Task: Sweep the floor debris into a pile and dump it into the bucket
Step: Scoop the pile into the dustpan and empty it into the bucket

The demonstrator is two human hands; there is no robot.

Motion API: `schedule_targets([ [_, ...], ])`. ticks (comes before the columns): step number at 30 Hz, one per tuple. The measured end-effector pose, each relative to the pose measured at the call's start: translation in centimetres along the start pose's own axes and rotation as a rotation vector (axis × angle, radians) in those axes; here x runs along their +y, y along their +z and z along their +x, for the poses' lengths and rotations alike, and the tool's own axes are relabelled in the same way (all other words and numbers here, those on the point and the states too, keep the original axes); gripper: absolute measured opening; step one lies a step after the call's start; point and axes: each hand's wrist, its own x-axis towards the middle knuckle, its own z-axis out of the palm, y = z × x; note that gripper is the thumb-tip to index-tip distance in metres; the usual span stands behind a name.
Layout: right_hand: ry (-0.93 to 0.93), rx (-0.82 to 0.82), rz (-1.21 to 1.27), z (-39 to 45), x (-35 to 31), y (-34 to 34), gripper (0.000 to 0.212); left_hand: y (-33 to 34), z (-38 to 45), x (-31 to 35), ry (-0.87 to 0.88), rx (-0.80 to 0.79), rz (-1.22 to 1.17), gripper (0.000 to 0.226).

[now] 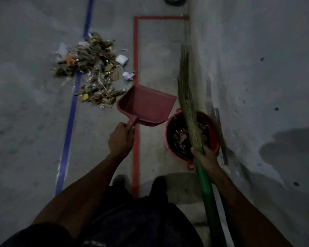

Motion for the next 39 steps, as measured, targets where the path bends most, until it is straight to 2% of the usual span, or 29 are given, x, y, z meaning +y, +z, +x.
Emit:
schedule_targets([
  [6,-0.092,-0.077,-0.137,0.8,-6.4,8.2,0.024,-6.6,2.8,-6.5,-0.231,0.139,-0.272,0.036],
  [12,-0.087,-0.151,-0.224,2.2,-13.6,20.6,0.026,-14.3,8.1,-15.3,-0.256,0.209,-0.544,0.019],
  [19,0.071,-0.278,-0.131,4.5,-25.8,33.9,0.057,-23.0,13.5,-22.8,-0.208,0.246,-0.494,0.015],
  [24,0.081,-0.427,-0.138,7.3,-34.0,41.1,0.086,-27.1,18.1,-26.9,-0.157,0.288,-0.446,0.027],
  [32,0.084,-0.520,-0.220,14.3,-42.4,53.9,0.057,-31.5,28.6,-33.6,-0.143,0.275,-0.392,0.029],
  [36,0.033,-0.475,-0.319,18.8,-46.6,60.9,0.037,-35.2,35.2,-36.7,-0.150,0.196,-0.318,0.032],
  [39,0.019,-0.466,-0.430,20.8,-50.3,65.3,0.032,-38.3,39.7,-38.8,-0.139,0.100,-0.207,0.027],
])
